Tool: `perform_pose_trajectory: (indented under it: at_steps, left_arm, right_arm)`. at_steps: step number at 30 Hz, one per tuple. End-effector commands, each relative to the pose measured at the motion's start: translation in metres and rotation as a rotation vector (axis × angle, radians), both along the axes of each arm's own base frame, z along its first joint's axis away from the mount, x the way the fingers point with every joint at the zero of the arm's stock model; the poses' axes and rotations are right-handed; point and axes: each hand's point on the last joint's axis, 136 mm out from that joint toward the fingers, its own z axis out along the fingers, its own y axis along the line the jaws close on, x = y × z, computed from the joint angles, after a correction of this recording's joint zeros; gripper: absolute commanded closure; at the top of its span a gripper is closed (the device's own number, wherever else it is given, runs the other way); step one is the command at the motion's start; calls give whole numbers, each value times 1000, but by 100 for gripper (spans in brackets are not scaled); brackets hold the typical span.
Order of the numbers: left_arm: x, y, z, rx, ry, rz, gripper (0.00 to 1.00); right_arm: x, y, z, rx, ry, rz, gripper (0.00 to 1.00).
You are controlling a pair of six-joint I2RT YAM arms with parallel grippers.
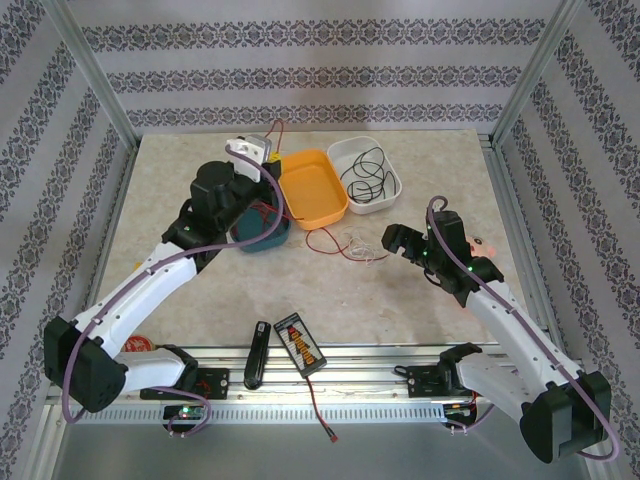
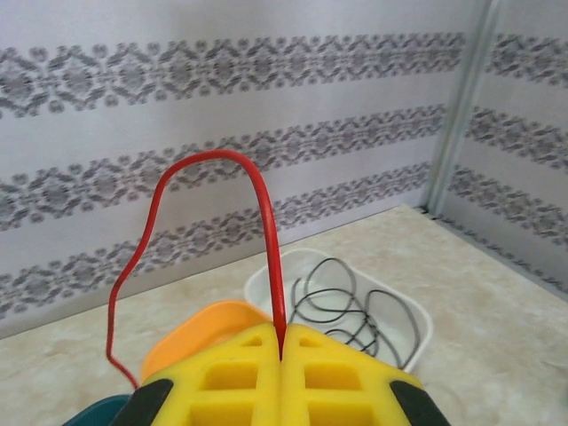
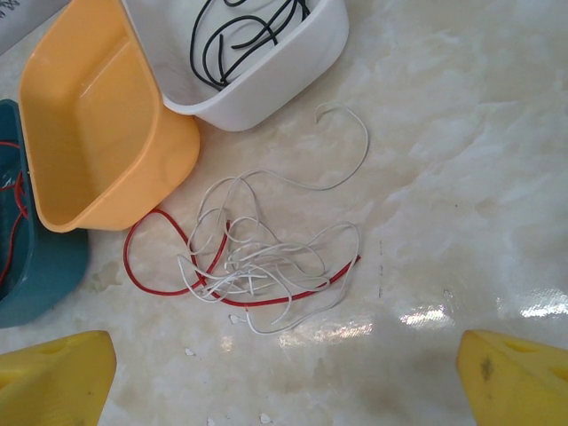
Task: Untangle the cables
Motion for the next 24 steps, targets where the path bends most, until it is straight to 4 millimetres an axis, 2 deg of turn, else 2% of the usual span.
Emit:
perform_pose_trajectory:
  at_steps: [1, 6, 14, 24]
  left_arm:
    - [14, 24, -20, 65, 32, 72, 100]
    - [29, 42, -47, 109, 64, 118, 100]
    - [50, 51, -106, 167, 168, 158, 100]
    - [53, 57, -181, 269, 378, 183, 100]
  right_arm:
    - [0, 0, -3, -1, 12, -11, 2]
    - [0, 1, -3, -3, 17, -7, 2]
    - [1, 2, -3, 2, 20, -5, 2]
    - [-2, -2, -6, -7, 24, -19, 2]
